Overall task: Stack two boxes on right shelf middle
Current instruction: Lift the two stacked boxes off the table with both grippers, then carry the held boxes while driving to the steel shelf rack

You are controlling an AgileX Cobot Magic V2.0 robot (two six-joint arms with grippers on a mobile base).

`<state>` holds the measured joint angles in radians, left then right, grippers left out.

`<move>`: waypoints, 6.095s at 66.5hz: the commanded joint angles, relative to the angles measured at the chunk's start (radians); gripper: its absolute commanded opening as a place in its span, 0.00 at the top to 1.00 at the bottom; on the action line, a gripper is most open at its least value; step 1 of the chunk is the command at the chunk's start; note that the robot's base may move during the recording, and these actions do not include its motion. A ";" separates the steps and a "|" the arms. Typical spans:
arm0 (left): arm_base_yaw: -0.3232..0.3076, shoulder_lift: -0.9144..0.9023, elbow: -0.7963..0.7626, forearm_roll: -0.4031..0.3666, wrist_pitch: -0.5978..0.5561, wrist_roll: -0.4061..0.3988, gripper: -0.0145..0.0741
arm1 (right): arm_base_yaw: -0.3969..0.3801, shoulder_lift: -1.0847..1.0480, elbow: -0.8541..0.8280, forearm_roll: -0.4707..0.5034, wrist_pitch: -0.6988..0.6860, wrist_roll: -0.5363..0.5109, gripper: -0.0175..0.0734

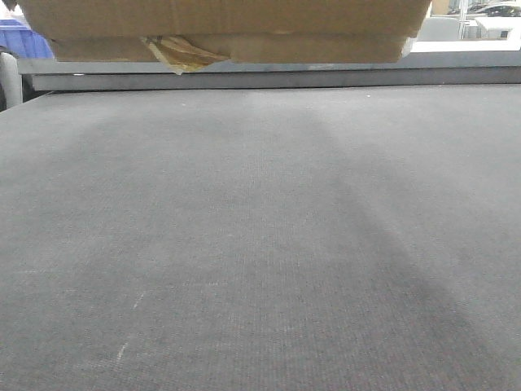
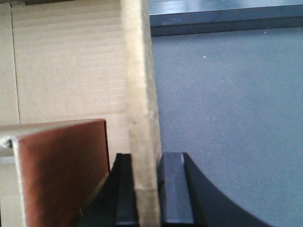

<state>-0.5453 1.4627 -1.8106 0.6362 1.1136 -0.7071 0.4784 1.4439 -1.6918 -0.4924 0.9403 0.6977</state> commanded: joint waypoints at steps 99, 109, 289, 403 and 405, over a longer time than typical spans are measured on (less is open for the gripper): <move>-0.006 -0.015 -0.009 0.025 -0.034 -0.008 0.96 | -0.001 -0.009 -0.013 -0.032 -0.058 0.011 0.98; -0.006 -0.015 -0.009 0.025 -0.034 -0.008 0.96 | -0.001 -0.009 -0.013 -0.032 -0.058 0.011 0.98; -0.006 -0.015 -0.009 0.057 -0.034 -0.008 0.96 | -0.001 -0.009 -0.013 -0.032 -0.058 0.011 0.98; -0.006 -0.015 -0.009 0.093 -0.034 -0.008 0.96 | -0.001 -0.009 -0.013 -0.032 -0.058 0.011 0.98; -0.006 -0.015 -0.009 0.093 -0.034 -0.008 0.96 | -0.001 -0.009 -0.013 -0.032 -0.058 0.011 0.98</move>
<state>-0.5460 1.4588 -1.8106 0.6821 1.1080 -0.7071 0.4787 1.4482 -1.6918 -0.4948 0.9189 0.6989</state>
